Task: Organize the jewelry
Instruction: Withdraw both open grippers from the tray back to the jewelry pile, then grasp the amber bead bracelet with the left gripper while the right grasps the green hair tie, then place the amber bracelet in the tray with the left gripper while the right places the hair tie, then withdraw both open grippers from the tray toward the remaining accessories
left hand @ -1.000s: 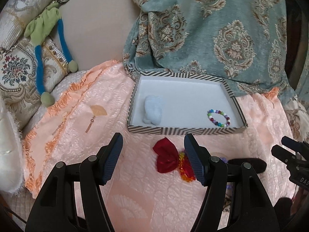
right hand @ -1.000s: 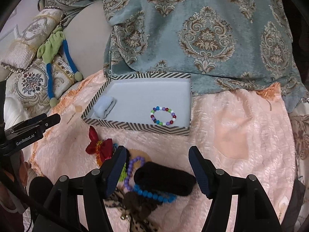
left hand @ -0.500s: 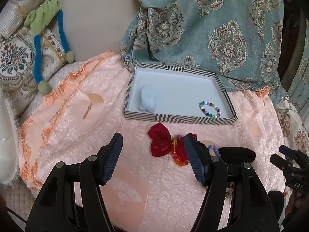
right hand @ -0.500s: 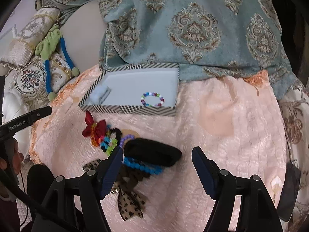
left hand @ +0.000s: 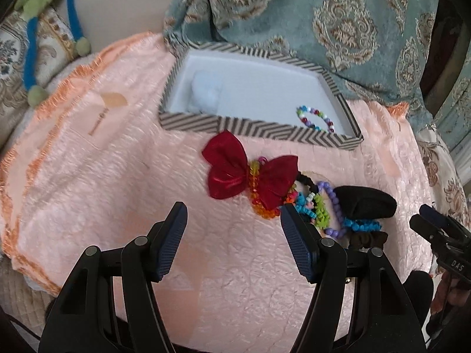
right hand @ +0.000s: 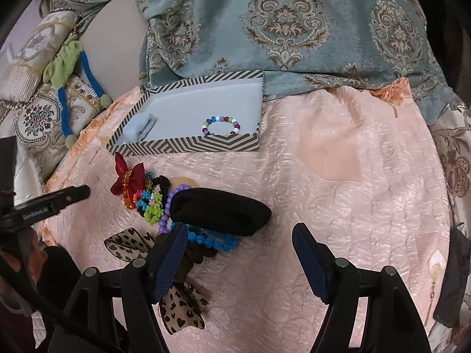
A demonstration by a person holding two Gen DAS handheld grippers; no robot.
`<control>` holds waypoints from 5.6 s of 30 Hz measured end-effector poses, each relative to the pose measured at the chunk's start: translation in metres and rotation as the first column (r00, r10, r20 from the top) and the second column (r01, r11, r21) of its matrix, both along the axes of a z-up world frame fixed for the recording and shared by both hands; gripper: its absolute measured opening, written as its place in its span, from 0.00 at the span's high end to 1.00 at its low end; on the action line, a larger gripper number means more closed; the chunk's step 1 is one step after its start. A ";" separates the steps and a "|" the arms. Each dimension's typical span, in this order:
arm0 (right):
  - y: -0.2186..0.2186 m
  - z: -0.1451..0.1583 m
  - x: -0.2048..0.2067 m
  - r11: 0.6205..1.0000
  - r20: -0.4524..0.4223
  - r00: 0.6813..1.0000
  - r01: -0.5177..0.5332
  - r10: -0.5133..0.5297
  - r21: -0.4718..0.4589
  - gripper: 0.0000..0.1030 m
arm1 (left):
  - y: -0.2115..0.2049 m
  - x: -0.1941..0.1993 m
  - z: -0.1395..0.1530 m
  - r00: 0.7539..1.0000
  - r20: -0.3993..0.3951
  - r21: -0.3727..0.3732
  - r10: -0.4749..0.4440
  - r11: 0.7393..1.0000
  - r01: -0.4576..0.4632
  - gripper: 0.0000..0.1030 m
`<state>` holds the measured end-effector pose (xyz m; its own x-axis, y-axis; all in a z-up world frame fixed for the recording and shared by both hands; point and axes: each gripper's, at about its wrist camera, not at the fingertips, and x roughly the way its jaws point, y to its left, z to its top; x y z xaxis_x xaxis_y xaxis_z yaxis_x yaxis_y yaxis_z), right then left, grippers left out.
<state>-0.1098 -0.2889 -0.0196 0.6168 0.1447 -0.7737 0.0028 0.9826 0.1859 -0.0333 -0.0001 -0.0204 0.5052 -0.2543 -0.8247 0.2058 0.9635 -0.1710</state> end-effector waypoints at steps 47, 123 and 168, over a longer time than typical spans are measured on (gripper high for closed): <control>0.100 -0.044 0.079 0.931 -0.029 0.932 -0.357 0.360 0.079 0.94 | -0.013 0.037 0.072 0.992 0.111 -0.079 -0.051 0.995 0.060 0.92; 0.051 0.037 0.229 0.969 0.069 0.967 -0.247 0.244 0.031 0.89 | -0.052 0.165 0.036 0.995 0.093 0.055 -0.018 0.998 0.013 0.92; 0.030 0.020 0.121 0.987 0.013 0.990 -0.143 0.144 -0.079 0.57 | -0.041 0.088 0.027 0.990 0.138 0.122 0.039 0.991 -0.056 0.58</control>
<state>0.0110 -0.2588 0.0006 0.6081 0.1721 -0.7749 -0.1417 0.9841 0.1073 0.0546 -0.0410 0.0068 0.6230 -0.1266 -0.7719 0.1723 0.9848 -0.0224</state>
